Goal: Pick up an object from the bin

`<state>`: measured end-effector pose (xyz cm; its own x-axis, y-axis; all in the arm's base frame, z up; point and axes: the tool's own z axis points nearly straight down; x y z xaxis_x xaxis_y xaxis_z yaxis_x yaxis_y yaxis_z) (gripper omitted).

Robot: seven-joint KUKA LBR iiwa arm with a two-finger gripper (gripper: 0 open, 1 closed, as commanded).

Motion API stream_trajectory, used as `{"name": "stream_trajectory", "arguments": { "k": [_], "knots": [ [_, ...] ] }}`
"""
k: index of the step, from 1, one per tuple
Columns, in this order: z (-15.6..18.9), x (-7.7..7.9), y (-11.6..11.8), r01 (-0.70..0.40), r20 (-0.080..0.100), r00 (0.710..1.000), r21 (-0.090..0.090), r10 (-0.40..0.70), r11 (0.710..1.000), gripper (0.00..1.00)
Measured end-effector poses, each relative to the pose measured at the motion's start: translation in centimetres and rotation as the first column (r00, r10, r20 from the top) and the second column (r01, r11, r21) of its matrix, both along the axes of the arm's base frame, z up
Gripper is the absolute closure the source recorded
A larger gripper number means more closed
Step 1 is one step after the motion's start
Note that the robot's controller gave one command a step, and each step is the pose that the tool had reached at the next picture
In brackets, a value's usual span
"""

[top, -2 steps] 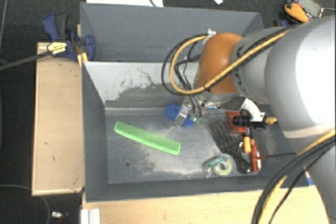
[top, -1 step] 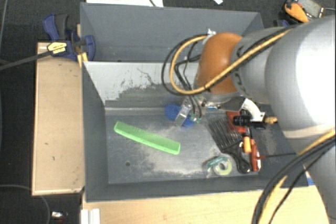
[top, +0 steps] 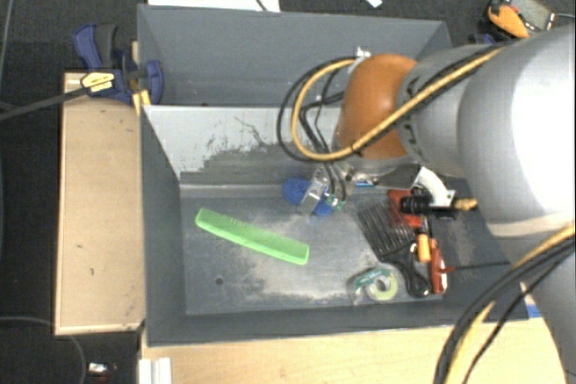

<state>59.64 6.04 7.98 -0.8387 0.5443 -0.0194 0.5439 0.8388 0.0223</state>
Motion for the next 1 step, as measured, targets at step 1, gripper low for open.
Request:
{"name": "stream_trajectory", "arguments": {
  "k": [1],
  "knots": [
    [8.33, 0.11, -0.11, -0.004, 0.001, 1.0, -0.001, 0.004, 1.0, 1.0]
  ]
}}
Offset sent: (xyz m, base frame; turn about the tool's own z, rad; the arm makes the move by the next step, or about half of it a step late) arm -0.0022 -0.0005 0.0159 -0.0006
